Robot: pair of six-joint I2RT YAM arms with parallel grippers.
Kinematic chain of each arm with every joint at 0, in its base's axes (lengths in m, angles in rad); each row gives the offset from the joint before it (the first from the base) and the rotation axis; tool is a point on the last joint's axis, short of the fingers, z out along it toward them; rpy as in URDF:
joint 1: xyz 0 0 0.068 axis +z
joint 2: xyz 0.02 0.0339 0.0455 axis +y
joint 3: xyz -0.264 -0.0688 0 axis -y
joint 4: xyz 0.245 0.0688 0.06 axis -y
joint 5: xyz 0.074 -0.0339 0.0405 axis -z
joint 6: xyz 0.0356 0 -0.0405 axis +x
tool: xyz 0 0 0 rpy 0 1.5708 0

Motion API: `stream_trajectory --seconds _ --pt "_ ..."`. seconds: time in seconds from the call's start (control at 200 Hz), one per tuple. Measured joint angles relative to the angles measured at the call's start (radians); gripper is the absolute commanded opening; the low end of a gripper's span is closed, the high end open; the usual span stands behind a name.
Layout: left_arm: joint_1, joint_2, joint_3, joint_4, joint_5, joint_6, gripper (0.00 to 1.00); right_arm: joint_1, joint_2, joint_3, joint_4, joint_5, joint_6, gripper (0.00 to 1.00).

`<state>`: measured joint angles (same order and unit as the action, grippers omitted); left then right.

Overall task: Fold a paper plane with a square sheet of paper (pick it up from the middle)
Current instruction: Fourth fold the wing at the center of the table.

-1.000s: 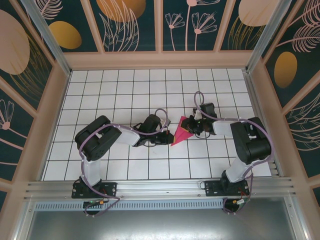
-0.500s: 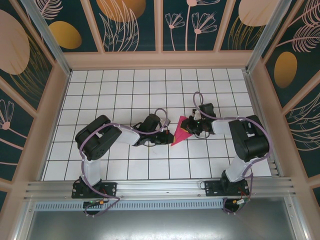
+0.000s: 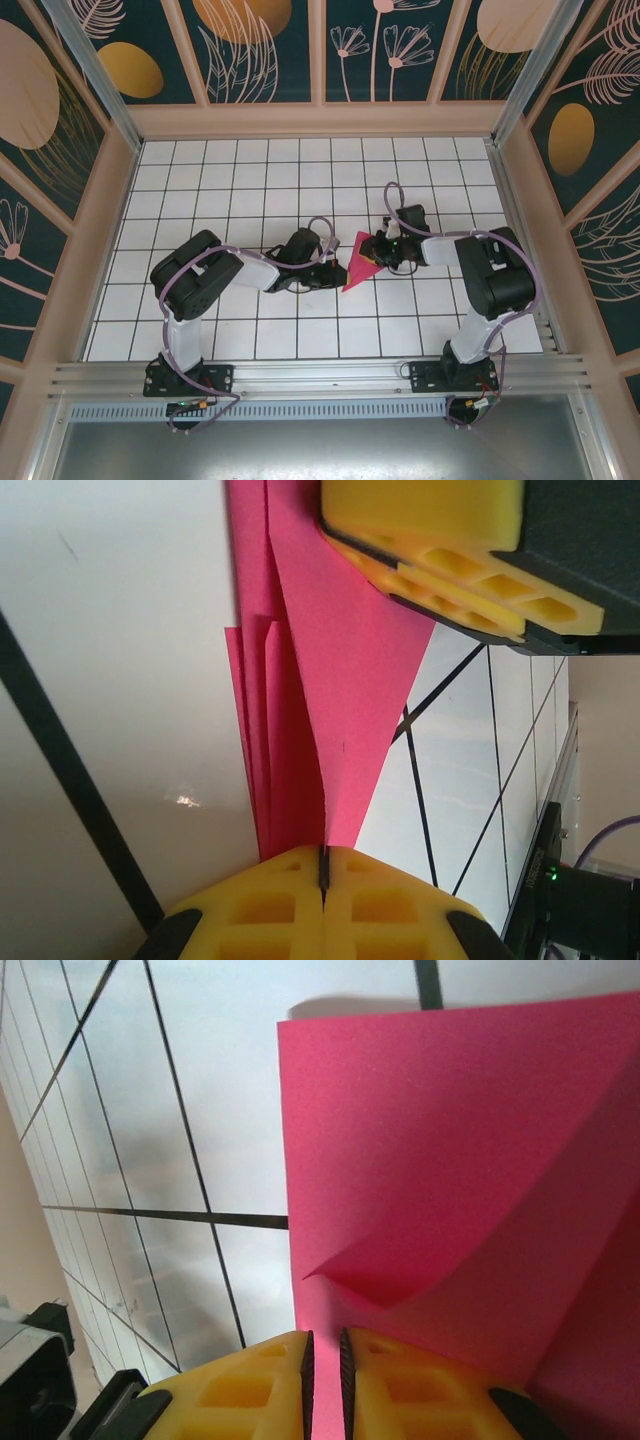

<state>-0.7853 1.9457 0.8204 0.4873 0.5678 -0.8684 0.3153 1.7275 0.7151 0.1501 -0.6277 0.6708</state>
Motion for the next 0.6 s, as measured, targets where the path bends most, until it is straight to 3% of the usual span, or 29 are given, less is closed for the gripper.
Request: stream_trajectory --seconds 0.6 --pt "0.013 0.0 -0.05 0.1 0.002 -0.096 0.0 0.019 0.013 0.039 -0.012 -0.022 -0.021 0.18"
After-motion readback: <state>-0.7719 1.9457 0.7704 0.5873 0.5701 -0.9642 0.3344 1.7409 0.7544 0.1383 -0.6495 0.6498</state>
